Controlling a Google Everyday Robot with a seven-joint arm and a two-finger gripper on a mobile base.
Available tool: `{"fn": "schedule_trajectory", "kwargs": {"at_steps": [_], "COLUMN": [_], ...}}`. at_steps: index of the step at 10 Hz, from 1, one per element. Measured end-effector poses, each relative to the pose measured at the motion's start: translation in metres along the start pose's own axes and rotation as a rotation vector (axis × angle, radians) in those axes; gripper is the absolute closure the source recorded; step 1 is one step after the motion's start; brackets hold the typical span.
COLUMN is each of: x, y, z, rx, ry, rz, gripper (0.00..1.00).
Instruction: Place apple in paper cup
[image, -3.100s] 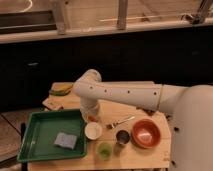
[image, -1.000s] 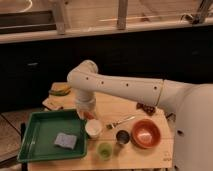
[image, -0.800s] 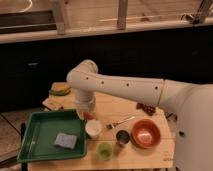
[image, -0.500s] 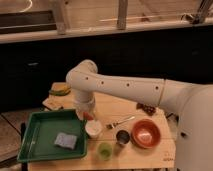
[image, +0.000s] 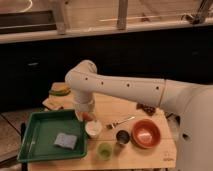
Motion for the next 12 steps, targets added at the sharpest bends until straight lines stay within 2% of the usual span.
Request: {"fn": "schedule_trajectory", "kwargs": {"at_steps": [4,5,12], "x": [-0.009,-0.012,-0.022], "y": [0.002,0.004,0.013], "z": [0.002,0.003,0.005], "rx": [-0.008,-0.010,-0.012], "ry": [-0.013,-0.019,-0.028], "rz": [0.005,0.009,0.024], "gripper": [0.28,0.21,0.20]}}
